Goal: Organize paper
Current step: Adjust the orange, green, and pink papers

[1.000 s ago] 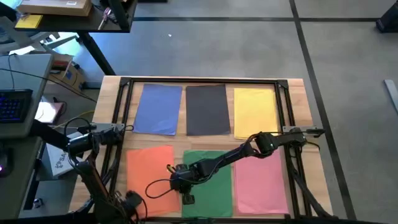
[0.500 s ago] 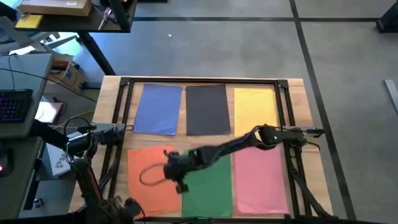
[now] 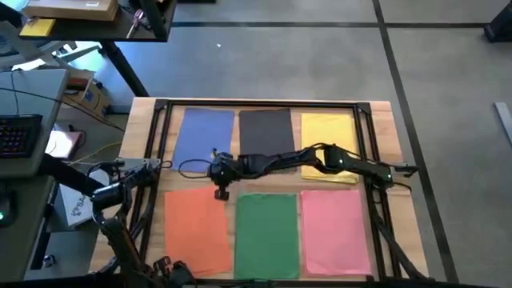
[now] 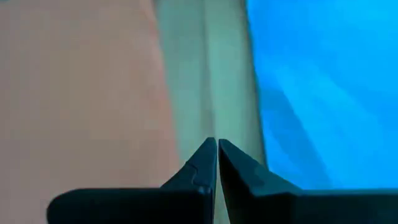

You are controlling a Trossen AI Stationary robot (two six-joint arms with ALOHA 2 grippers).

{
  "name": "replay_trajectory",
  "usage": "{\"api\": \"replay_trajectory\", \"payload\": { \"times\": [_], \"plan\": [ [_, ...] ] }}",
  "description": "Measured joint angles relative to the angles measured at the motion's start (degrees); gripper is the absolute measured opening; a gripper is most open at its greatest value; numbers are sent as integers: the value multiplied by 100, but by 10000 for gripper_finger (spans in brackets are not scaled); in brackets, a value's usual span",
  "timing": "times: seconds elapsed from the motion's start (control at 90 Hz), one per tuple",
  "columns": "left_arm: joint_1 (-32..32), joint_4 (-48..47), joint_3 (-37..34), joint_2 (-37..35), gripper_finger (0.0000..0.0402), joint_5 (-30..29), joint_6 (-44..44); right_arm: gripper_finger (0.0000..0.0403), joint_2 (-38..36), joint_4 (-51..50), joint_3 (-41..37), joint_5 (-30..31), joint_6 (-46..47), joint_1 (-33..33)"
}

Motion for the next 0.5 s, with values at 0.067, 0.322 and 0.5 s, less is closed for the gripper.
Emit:
{"api": "replay_trajectory", "payload": {
  "times": [0.067, 0.322, 0.5],
  "plan": [
    [-33, -192, 1, 2, 0, 103, -10, 0, 75, -118, -4, -37, -39, -48],
    [-184, -767, 1, 2, 0, 366, -305, 0, 141, -399, 17, -134, -163, 47],
    [-284, -1020, 1, 2, 0, 406, -561, 0, 141, -475, 17, -110, -256, 154]
  ]
}}
